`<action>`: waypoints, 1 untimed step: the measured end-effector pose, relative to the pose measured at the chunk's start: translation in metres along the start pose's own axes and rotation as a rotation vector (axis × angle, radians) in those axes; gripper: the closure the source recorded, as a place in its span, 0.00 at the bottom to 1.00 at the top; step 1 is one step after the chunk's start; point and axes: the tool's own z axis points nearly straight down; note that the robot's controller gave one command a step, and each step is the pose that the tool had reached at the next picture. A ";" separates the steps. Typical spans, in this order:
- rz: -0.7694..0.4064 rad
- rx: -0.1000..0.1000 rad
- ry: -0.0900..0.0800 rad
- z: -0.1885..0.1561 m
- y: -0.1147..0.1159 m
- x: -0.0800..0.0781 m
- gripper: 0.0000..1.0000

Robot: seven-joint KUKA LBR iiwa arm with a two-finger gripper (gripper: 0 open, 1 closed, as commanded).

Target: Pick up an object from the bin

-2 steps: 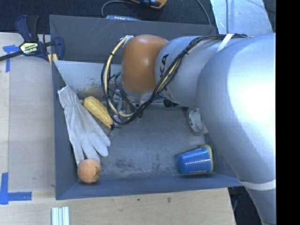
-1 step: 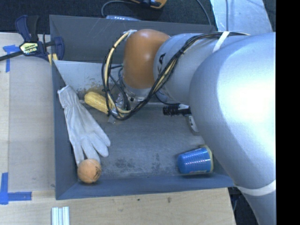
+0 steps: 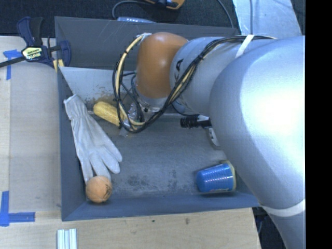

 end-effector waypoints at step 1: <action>0.057 0.005 0.004 -0.045 0.007 0.006 1.00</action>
Offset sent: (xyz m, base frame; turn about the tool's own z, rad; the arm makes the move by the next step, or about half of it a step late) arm -0.0053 0.0052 0.0818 0.0626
